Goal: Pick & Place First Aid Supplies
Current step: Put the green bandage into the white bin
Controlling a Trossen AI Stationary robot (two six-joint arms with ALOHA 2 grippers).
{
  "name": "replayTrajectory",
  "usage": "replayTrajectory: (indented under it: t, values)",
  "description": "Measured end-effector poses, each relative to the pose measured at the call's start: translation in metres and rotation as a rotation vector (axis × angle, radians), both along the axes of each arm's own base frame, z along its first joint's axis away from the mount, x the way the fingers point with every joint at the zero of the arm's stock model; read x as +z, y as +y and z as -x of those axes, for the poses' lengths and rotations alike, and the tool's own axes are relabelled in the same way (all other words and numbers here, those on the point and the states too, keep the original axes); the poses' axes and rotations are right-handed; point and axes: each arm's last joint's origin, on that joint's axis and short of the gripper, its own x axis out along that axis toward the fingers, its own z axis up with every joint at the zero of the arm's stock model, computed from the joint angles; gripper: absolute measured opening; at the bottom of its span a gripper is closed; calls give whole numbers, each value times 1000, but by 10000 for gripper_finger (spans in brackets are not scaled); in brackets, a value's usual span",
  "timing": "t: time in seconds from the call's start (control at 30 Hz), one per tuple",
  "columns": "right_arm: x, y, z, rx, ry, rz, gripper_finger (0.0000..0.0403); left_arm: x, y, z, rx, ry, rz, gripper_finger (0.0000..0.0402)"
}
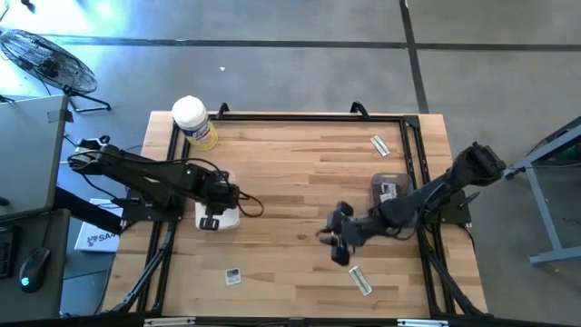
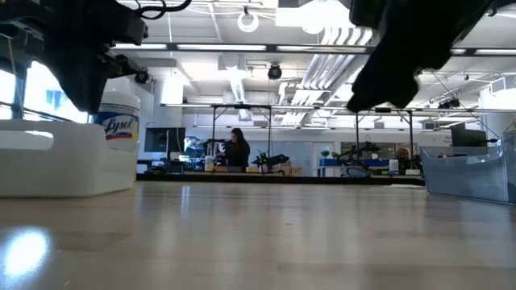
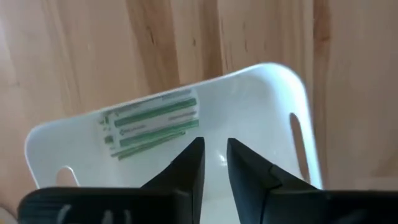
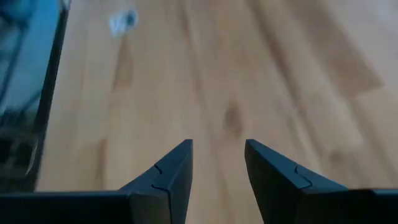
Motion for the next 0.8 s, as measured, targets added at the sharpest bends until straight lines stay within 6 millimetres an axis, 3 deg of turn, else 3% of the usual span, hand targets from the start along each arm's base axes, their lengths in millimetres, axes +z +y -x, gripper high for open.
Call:
replayTrajectory:
  t: [0.17,0.3,0.53,0.8]
  values:
    - [25,46,12,80,190,-5,140,-10,1,5,60,-16,10,58]
    - [27,73,25,91,309,-34,140,-19,2,5,68,-59,6,57]
    - [-10,98,34,29,511,-86,140,-22,-3,0,122,-144,47,57]
    - [-42,109,42,30,665,-36,140,-24,-26,13,107,-72,59,57]
